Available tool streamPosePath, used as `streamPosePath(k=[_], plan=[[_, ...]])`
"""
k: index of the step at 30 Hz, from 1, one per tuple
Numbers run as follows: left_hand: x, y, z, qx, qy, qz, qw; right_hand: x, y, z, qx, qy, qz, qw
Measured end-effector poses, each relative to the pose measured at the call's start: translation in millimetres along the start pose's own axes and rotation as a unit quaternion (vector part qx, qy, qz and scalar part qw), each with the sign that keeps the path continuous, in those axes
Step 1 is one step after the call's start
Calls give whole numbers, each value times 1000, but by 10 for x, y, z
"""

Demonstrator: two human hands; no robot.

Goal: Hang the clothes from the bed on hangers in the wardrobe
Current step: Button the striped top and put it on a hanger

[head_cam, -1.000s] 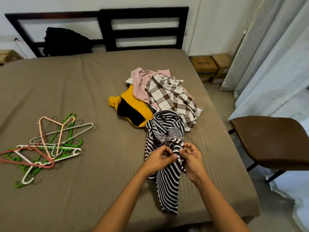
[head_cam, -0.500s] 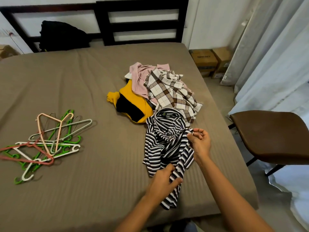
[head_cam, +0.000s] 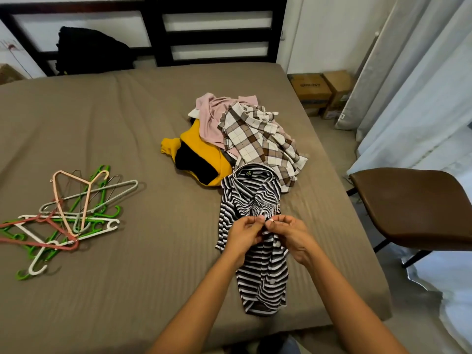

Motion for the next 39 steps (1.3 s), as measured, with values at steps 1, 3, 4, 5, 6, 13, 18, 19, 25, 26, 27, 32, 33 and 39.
streamPosePath(k=[1,3,4,5,6,13,18,19,25,26,27,32,33,39], plan=[[22,9,5,-13,9,-4,1000,-6,-42,-9,17,0,8,1000],[38,75,37,-40,18,-19,999,-22,-107,-28,44,-7,29,999],[48,120,43,-60,24,-33,997,-32,-132,-26,50,-10,36,998],[69,161,43,-79,32,-55,995,-40,-148,-24,50,-14,37,998],[89,194,49,-90,36,-81,992,-48,-155,-28,44,-20,26,998],[14,41,100,-30,2,-102,994,-95,-2,-63,-135,-65,-221,964],[16,-79,112,30,50,53,997,68,16,-155,-143,2,-207,968],[21,-79,106,34,59,68,995,98,10,-169,-138,19,-207,968],[-94,11,111,31,25,77,996,18,-126,-126,-63,-12,-102,993],[-117,24,125,36,20,89,995,23,-131,-137,-56,-18,-105,993],[-124,27,123,40,21,94,995,22,-145,-147,-50,-26,-112,992],[-175,63,98,37,5,89,995,-25,-364,-184,35,-60,-78,994],[-234,94,111,35,-23,72,997,-56,-406,-193,49,-82,-42,995],[-649,130,26,47,-205,73,975,-471,-476,-305,46,-258,131,956]])
Point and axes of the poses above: each hand's wrist, its own z-axis towards the middle knuckle, its own x-axis out of the palm, y = z × x, the point moved 10 cm from there along z, towards the middle knuckle, and after that the axes turned 3 degrees about z, right-handed, at the moved point
